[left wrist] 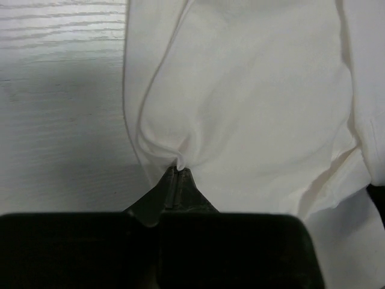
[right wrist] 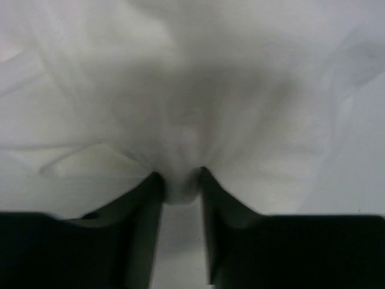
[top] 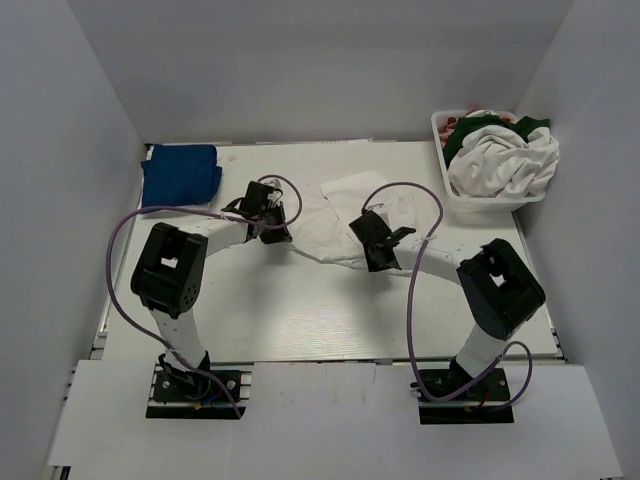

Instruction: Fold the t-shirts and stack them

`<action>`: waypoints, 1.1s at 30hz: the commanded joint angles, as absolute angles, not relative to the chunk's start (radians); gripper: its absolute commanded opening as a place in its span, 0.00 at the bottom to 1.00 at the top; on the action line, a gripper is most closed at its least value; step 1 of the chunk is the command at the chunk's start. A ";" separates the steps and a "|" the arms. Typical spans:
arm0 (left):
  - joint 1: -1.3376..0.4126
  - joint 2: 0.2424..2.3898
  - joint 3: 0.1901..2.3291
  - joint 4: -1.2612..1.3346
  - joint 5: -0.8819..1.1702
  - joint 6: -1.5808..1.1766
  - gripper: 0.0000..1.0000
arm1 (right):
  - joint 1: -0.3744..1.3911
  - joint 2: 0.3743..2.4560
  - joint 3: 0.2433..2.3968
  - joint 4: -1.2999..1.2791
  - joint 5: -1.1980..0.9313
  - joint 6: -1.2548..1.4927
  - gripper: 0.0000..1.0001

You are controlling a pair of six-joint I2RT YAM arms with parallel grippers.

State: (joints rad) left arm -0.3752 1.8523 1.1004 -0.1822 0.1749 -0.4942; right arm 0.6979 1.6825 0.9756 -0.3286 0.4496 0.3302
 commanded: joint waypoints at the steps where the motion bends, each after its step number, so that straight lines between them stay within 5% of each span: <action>1: -0.379 1.737 1.094 -0.227 0.056 -0.491 0.00 | 0.693 1.698 1.029 -0.362 0.673 0.455 0.30; 4: -0.370 1.712 1.103 -0.282 -0.044 -0.491 0.00 | 0.693 1.637 1.043 -0.419 0.764 0.494 0.00; 13: -0.370 1.550 1.290 -0.428 -0.316 -0.471 0.00 | 0.693 1.303 1.152 -0.621 1.038 0.554 0.00; 18: -0.370 1.314 1.399 -0.451 -0.463 -0.428 0.00 | 0.693 1.056 1.247 -0.458 1.046 0.361 0.00; 27: -0.370 0.997 1.598 -0.521 -0.511 -0.382 0.00 | 0.695 0.819 1.535 -0.382 0.816 0.112 0.00; 33: -0.360 0.911 1.880 -0.546 -0.315 -0.351 0.00 | 0.689 0.836 1.921 -0.437 0.377 0.060 0.00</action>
